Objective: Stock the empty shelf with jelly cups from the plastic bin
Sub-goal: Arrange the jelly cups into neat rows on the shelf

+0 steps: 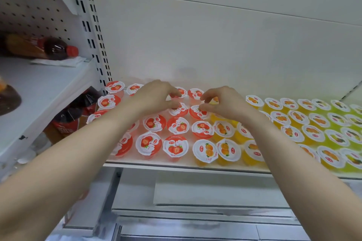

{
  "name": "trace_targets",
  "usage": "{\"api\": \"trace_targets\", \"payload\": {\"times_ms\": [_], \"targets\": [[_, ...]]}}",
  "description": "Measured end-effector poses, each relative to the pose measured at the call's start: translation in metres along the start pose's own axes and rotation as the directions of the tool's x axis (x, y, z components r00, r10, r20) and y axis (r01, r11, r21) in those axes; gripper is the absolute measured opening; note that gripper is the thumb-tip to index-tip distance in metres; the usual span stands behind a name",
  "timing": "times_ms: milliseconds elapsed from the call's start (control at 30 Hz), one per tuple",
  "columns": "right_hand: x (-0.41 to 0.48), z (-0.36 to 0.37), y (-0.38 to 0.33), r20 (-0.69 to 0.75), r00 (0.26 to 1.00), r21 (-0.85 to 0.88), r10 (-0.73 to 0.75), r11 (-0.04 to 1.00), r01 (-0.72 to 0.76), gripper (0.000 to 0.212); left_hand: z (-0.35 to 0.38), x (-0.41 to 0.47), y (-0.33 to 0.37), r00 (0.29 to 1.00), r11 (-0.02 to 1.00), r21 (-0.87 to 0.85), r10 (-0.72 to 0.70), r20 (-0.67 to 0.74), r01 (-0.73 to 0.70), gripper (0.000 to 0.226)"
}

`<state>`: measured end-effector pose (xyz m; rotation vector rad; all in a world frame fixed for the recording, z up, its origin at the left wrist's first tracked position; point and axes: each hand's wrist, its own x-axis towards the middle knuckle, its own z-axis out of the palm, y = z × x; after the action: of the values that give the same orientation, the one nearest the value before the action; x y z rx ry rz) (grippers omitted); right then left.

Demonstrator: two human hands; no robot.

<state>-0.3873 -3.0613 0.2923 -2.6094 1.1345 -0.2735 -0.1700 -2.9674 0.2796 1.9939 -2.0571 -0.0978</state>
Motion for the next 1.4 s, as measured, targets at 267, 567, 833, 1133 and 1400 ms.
{"api": "trace_targets", "payload": {"times_ms": [267, 567, 833, 1133, 1400], "targets": [[-0.011, 0.010, -0.018, 0.011, 0.999, -0.221, -0.040, 0.974, 0.041, 0.048, -0.004, -0.008, 0.026, 0.996, 0.986, 0.165, -0.044, 0.079, 0.030, 0.054], [-0.014, 0.012, -0.016, -0.029, 1.000, -0.165, 0.009, 0.986, -0.014, 0.048, 0.002, -0.012, 0.025, 0.998, 0.983, 0.172, -0.063, 0.005, 0.061, 0.053], [-0.049, -0.011, -0.015, 0.090, 0.995, 0.041, -0.049, 0.998, 0.046, 0.031, -0.011, -0.049, 0.039, 0.999, 1.000, 0.026, -0.017, 0.037, 0.016, 0.046], [-0.057, 0.006, -0.031, 0.082, 0.996, -0.144, -0.022, 0.989, 0.033, 0.051, -0.003, -0.060, 0.056, 0.998, 0.975, 0.221, -0.042, 0.048, 0.031, 0.049], [-0.061, 0.014, -0.040, 0.000, 0.999, -0.218, -0.034, 0.975, 0.033, 0.042, -0.002, -0.060, 0.059, 0.998, 0.977, 0.206, -0.059, 0.004, 0.057, 0.043]]}}
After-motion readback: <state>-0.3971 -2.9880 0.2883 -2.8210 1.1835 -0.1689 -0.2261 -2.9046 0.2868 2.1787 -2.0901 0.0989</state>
